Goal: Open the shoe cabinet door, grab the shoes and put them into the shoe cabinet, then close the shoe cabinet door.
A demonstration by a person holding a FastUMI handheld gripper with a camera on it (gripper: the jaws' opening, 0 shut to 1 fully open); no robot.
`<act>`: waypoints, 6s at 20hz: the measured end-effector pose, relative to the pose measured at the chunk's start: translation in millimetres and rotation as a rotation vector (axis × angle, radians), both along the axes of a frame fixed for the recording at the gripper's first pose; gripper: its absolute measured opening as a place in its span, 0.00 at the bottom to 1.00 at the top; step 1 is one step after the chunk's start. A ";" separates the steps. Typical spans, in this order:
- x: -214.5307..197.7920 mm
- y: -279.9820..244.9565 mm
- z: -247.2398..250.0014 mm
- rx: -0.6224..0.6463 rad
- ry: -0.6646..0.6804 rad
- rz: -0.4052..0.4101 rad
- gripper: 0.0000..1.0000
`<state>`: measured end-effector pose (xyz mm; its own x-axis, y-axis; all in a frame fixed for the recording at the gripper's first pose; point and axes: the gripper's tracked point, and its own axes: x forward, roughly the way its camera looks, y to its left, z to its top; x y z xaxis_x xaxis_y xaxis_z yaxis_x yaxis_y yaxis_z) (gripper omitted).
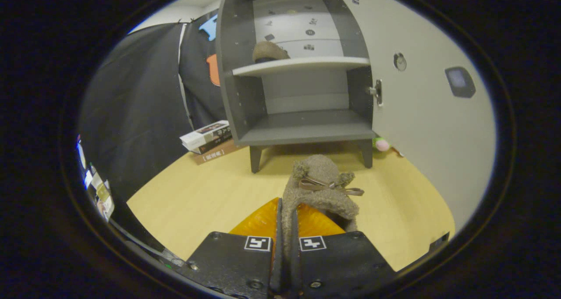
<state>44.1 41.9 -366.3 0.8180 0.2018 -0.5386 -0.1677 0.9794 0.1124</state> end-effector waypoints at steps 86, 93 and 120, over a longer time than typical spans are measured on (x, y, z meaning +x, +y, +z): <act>-172.8 -221.5 500.0 -0.265 -0.633 -0.141 1.00; -144.9 -294.4 468.1 -0.229 -0.564 -0.213 1.00; -30.7 -200.1 350.1 -0.096 -0.328 -0.030 0.90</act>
